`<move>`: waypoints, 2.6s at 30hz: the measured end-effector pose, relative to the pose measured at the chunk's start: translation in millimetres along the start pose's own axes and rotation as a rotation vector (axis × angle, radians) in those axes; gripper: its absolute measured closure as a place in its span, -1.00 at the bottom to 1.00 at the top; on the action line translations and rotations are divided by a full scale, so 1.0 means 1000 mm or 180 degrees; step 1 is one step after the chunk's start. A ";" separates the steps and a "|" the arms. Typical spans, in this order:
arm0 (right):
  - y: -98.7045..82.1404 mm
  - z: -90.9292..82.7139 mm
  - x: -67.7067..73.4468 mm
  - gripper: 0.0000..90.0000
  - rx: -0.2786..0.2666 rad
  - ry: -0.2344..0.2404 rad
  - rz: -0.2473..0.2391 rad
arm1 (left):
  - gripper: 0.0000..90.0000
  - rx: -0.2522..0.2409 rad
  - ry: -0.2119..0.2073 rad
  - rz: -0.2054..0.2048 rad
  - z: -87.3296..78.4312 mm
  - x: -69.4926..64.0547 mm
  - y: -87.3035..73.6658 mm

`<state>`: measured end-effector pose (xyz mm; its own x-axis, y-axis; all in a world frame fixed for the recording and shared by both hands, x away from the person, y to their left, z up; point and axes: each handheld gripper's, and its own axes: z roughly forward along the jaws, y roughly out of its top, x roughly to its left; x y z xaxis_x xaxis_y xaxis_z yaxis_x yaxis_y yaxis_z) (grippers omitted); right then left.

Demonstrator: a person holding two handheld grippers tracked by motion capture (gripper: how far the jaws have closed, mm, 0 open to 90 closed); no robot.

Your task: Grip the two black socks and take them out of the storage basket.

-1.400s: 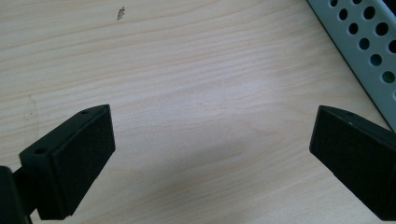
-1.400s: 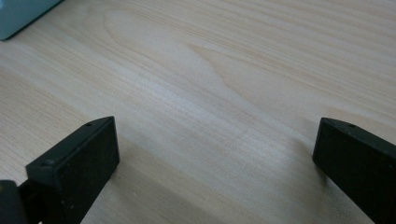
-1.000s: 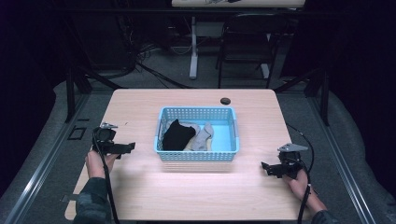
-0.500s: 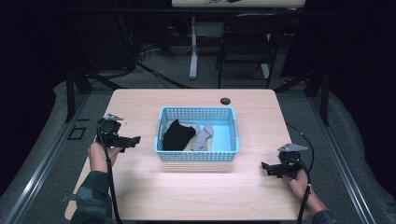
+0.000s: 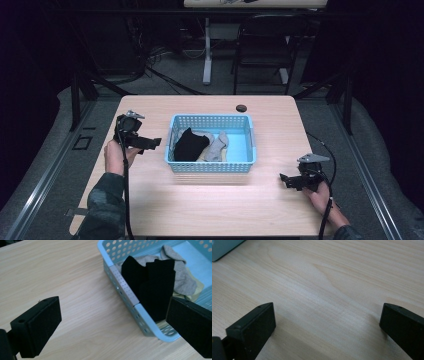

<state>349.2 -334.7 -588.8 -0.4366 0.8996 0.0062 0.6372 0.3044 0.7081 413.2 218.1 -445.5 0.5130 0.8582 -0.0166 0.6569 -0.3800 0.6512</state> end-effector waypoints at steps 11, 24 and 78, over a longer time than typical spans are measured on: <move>0.000 0.000 0.000 -1.00 0.0000 0.0003 -0.0002 | -1.00 0.0057 -0.0072 0.0217 0.014 -0.024 0.029; 0.000 0.000 0.000 -1.00 0.0003 0.0016 -0.0013 | -1.00 0.0311 -0.0202 0.0462 0.048 -0.054 0.058; -0.001 0.000 0.000 -1.00 -0.0003 0.0010 -0.0016 | 0.65 0.0934 -0.0274 0.0722 0.105 -0.083 0.059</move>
<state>348.7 -335.2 -588.9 -0.4418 0.8971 0.0046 0.6343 0.3087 0.7087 467.1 88.5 -485.4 0.6999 0.7136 0.0312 0.6452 -0.6504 0.4010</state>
